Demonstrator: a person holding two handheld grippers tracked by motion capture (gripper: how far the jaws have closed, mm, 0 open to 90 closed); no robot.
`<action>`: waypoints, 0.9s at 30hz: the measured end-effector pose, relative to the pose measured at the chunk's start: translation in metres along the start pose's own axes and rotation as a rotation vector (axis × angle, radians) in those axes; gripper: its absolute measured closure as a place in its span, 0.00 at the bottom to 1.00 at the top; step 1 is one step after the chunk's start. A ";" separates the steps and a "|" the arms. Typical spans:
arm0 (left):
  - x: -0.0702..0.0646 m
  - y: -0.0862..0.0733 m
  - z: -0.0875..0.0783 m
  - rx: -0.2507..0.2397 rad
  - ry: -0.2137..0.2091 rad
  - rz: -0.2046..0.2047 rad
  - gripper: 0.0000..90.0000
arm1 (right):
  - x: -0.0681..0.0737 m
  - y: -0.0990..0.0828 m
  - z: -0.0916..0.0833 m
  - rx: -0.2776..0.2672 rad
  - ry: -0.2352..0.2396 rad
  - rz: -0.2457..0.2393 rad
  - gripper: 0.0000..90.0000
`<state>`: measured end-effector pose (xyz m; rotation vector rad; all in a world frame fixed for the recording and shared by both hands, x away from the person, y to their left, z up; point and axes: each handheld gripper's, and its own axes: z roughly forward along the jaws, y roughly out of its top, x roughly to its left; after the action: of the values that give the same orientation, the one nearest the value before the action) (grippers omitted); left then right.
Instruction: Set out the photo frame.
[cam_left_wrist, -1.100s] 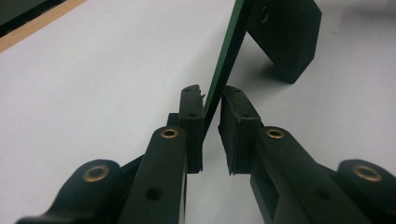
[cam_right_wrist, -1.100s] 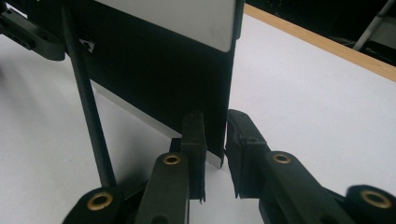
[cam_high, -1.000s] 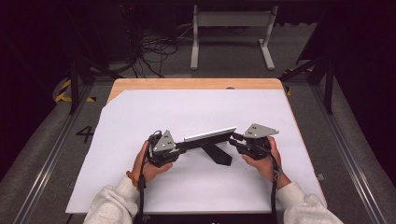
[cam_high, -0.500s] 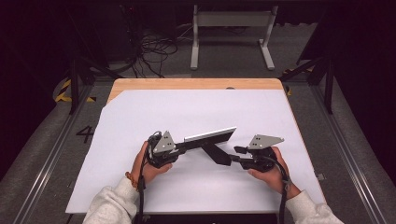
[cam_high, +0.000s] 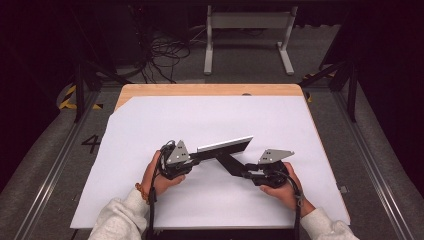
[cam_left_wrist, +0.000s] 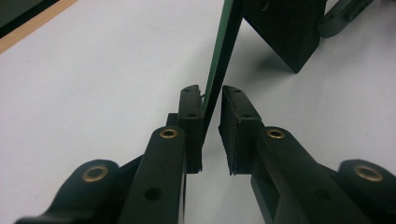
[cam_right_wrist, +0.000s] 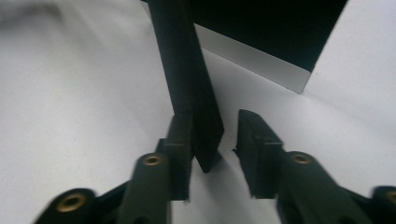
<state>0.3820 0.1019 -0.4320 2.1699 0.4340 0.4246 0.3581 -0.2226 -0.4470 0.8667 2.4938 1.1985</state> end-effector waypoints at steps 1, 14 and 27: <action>0.000 0.000 0.000 -0.001 0.000 -0.004 0.89 | 0.001 0.000 0.001 -0.001 0.004 -0.005 0.81; -0.001 -0.001 0.000 0.012 0.014 -0.026 0.90 | 0.003 0.001 0.003 -0.002 0.005 0.002 0.85; -0.008 -0.001 -0.001 0.029 0.011 -0.033 0.90 | -0.003 0.000 -0.002 0.011 0.011 -0.003 0.86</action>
<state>0.3743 0.0990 -0.4336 2.1861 0.4833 0.4142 0.3594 -0.2258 -0.4462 0.8609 2.5118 1.1922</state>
